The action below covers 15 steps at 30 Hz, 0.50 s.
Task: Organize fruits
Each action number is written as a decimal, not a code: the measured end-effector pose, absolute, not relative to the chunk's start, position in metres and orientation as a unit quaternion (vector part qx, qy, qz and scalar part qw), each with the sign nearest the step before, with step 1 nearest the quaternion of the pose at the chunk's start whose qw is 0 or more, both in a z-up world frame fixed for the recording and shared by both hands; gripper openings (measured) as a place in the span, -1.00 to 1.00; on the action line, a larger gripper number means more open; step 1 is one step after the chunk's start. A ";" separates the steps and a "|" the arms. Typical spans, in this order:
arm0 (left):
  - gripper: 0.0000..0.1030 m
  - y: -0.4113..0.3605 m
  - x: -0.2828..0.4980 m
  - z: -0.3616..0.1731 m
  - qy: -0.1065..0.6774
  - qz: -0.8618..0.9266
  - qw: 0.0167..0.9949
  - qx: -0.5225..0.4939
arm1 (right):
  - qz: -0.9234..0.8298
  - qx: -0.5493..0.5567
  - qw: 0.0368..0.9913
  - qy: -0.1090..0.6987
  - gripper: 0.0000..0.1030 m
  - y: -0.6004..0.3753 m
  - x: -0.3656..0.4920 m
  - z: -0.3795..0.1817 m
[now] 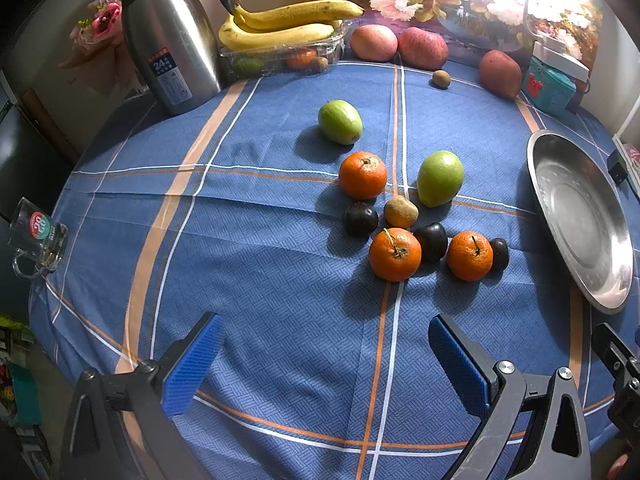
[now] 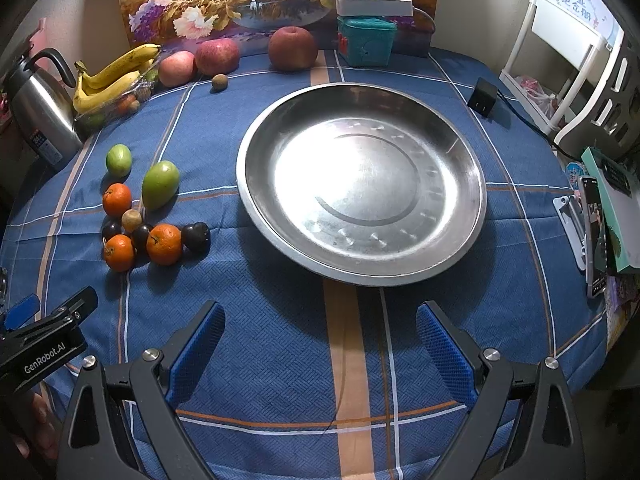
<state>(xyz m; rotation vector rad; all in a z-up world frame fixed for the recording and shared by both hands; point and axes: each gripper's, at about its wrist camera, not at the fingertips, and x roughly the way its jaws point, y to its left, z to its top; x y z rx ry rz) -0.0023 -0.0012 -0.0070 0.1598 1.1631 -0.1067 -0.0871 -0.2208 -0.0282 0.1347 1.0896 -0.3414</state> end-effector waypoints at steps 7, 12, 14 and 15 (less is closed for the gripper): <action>1.00 -0.001 -0.002 -0.007 0.548 -0.051 0.831 0.075 | -0.162 0.064 0.838 0.517 0.88 -0.221 -0.087 -0.029; 1.00 0.001 -0.003 -0.009 0.549 -0.051 0.831 0.074 | -0.161 0.063 0.838 0.517 0.88 -0.221 -0.088 -0.029; 1.00 0.001 -0.003 -0.009 0.549 -0.051 0.831 0.074 | -0.161 0.063 0.838 0.517 0.88 -0.221 -0.087 -0.029; 1.00 0.001 -0.003 -0.009 0.549 -0.051 0.831 0.074 | -0.161 0.063 0.838 0.517 0.88 -0.220 -0.087 -0.029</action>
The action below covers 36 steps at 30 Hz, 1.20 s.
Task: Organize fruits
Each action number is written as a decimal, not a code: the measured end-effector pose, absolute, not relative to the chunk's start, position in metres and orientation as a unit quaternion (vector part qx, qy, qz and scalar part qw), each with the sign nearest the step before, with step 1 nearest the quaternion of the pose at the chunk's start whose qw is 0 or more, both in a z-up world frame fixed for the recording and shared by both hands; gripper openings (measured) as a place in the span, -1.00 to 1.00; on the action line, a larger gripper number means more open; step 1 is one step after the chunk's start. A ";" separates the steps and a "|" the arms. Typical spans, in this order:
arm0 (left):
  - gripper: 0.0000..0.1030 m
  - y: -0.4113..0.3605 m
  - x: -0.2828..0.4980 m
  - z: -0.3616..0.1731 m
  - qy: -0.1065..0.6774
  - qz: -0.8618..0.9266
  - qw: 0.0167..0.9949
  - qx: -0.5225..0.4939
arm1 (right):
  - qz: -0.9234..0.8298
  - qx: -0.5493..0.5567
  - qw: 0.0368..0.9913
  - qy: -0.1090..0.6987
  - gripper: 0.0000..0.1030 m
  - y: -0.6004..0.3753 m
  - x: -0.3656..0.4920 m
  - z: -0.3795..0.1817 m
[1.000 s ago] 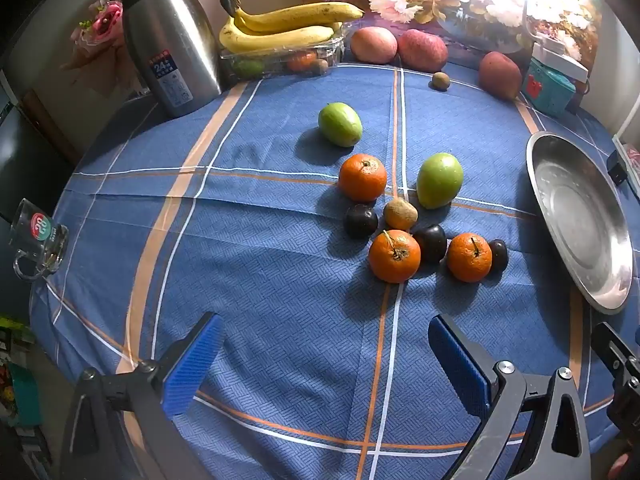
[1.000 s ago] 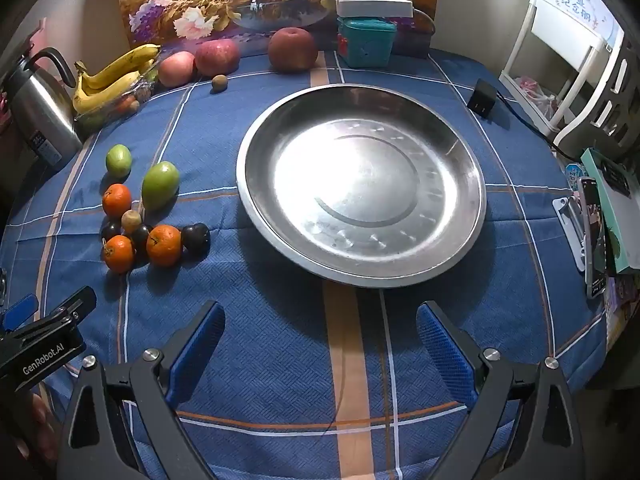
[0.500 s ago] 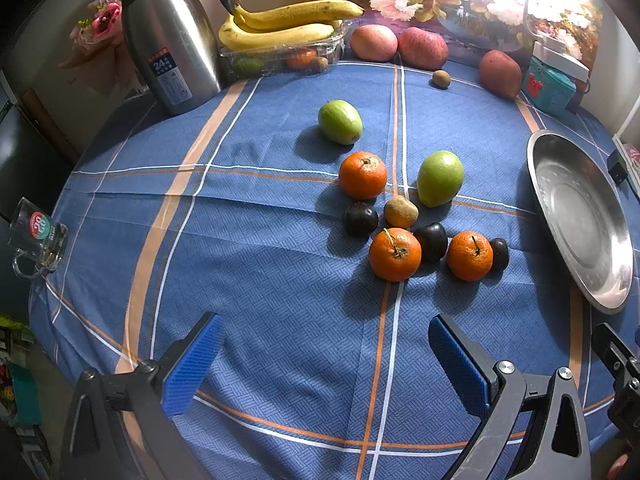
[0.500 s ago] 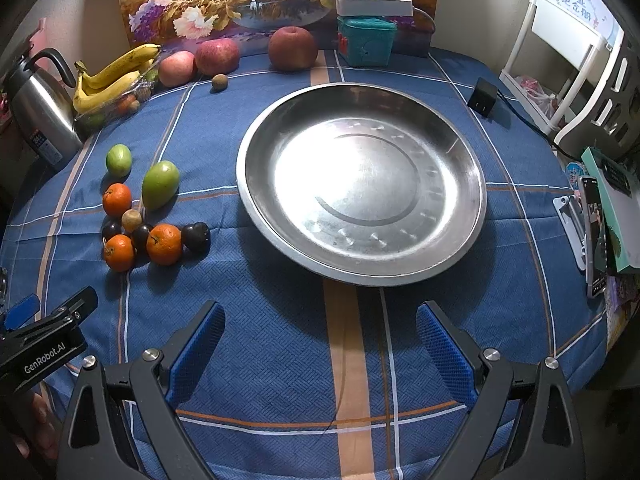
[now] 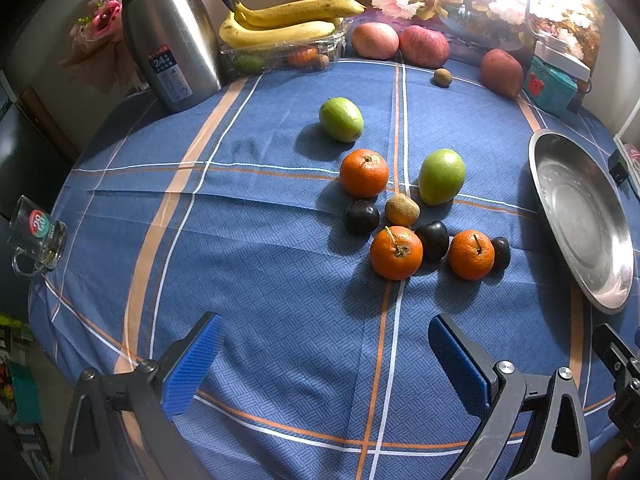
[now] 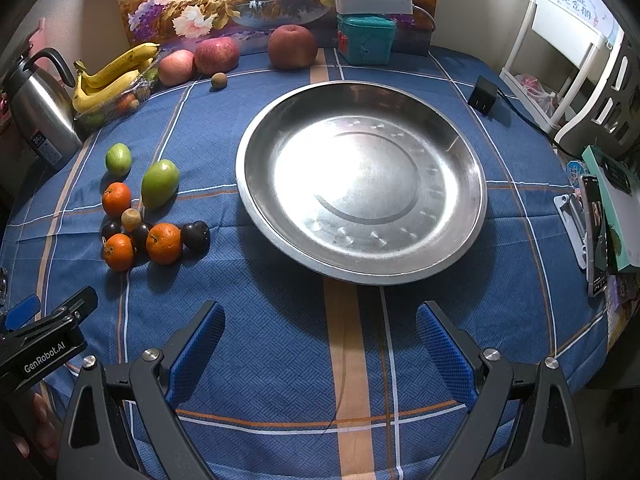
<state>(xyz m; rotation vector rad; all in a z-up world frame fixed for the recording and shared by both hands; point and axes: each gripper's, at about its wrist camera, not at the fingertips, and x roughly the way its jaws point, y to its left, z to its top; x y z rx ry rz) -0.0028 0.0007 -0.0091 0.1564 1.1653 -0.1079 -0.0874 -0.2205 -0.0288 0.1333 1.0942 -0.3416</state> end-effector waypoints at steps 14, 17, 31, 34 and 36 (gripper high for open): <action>1.00 0.001 -0.002 -0.009 0.550 -0.051 0.830 0.073 | -0.162 0.062 0.838 0.518 0.88 -0.221 -0.087 -0.030; 1.00 0.001 -0.004 -0.009 0.548 -0.050 0.832 0.073 | -0.162 0.062 0.837 0.519 0.88 -0.221 -0.087 -0.030; 1.00 -0.013 0.017 0.026 0.538 -0.057 0.839 0.065 | -0.134 0.127 0.851 0.492 0.88 -0.224 -0.080 -0.010; 1.00 -0.017 0.028 0.043 0.523 -0.060 0.849 0.045 | -0.126 0.128 0.879 0.442 0.88 -0.224 -0.076 0.007; 1.00 -0.019 0.035 0.050 0.517 -0.061 0.853 0.034 | -0.127 0.133 0.872 0.454 0.88 -0.223 -0.067 0.015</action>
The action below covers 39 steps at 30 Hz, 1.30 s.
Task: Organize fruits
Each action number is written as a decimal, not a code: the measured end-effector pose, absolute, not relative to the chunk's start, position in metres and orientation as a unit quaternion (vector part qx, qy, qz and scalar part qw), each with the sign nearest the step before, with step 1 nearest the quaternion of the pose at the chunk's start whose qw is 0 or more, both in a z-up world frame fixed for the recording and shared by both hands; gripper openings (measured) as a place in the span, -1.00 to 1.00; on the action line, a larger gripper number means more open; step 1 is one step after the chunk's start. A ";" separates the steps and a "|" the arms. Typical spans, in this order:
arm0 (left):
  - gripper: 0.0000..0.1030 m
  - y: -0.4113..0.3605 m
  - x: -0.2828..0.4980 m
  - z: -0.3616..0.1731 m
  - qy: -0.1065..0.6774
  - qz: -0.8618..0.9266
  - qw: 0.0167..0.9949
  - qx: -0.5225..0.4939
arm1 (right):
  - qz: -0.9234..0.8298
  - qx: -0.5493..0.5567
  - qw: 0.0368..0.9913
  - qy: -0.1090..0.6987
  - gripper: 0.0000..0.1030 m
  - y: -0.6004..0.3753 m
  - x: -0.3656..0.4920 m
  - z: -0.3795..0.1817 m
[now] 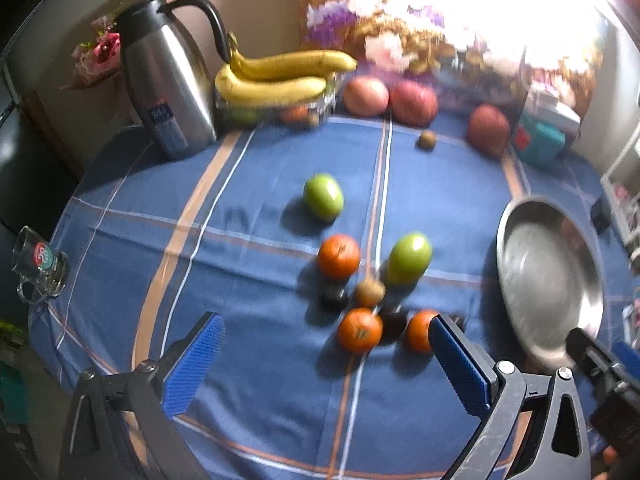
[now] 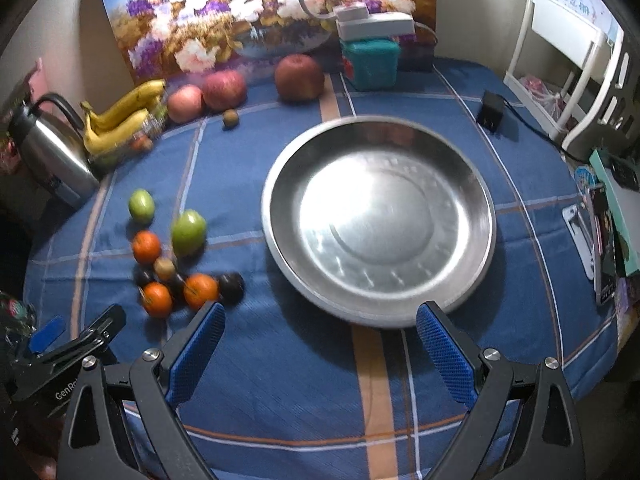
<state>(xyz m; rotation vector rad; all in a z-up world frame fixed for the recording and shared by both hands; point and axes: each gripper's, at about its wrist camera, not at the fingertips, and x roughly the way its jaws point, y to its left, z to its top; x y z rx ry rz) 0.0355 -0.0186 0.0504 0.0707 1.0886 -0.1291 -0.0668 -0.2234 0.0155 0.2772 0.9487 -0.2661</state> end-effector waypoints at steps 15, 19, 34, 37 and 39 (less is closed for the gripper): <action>1.00 0.022 0.072 0.039 0.495 -0.002 0.867 -0.054 | -0.132 0.141 0.845 0.499 0.88 -0.213 -0.009 0.010; 1.00 0.036 0.075 0.034 0.500 0.020 0.865 -0.049 | -0.112 0.146 0.850 0.494 0.88 -0.201 0.008 0.009; 1.00 0.035 0.072 0.007 0.548 -0.012 0.833 -0.078 | -0.028 0.168 0.859 0.484 0.88 -0.172 0.016 0.006; 0.97 0.032 0.073 -0.002 0.561 -0.017 0.823 -0.087 | -0.038 0.169 0.847 0.503 0.88 -0.176 0.017 -0.005; 0.96 0.030 0.073 -0.006 0.568 -0.023 0.817 -0.095 | -0.045 0.168 0.838 0.518 0.88 -0.178 0.018 -0.012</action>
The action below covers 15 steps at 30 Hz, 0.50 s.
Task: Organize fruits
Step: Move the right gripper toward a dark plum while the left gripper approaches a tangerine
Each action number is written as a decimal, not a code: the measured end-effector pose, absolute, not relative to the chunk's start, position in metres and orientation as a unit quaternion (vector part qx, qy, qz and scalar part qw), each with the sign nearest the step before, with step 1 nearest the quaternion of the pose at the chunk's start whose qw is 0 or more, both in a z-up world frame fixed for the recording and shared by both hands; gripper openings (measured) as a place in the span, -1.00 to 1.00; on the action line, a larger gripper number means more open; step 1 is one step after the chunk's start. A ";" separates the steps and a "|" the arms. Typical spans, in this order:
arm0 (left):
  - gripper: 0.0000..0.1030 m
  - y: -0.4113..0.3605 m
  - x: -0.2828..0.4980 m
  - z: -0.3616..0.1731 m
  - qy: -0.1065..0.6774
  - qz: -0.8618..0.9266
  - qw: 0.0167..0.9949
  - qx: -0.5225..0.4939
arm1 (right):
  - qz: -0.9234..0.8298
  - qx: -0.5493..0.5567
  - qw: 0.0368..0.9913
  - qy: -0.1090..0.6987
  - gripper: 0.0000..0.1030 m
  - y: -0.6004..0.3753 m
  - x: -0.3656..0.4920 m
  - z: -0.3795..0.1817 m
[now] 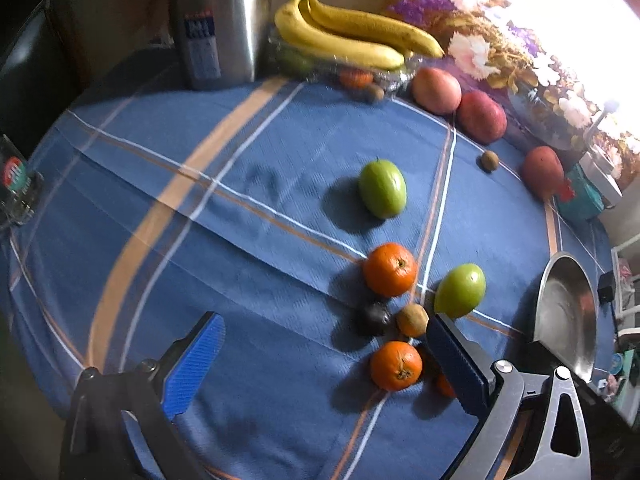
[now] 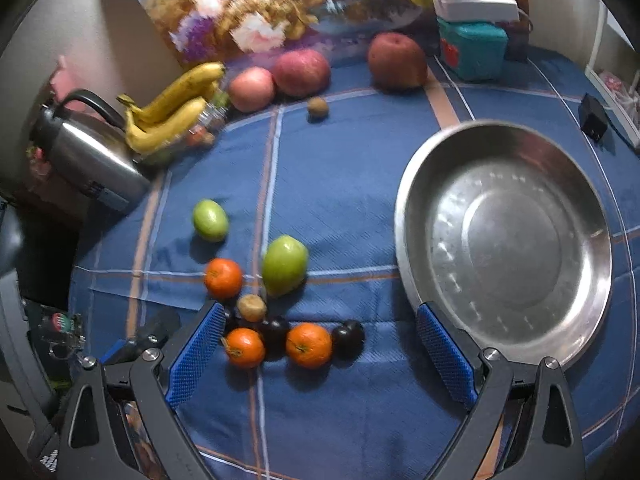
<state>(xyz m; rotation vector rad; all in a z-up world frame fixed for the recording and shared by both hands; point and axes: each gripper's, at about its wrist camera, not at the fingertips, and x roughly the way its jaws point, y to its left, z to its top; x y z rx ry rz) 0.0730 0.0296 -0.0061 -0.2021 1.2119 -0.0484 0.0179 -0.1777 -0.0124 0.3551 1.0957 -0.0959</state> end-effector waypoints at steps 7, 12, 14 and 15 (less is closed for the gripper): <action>0.85 0.019 0.075 -0.022 0.593 -0.041 0.796 -0.110 | -0.054 0.151 0.821 0.549 0.51 -0.178 0.019 -0.029; 0.73 0.008 0.078 -0.031 0.605 -0.052 0.787 -0.111 | -0.055 0.142 0.812 0.563 0.06 -0.177 0.022 -0.038; 0.65 0.004 0.079 -0.035 0.613 -0.058 0.779 -0.120 | -0.056 0.139 0.809 0.568 -0.02 -0.176 0.023 -0.040; 0.60 0.003 0.079 -0.037 0.616 -0.061 0.776 -0.124 | -0.058 0.136 0.809 0.569 -0.07 -0.176 0.024 -0.041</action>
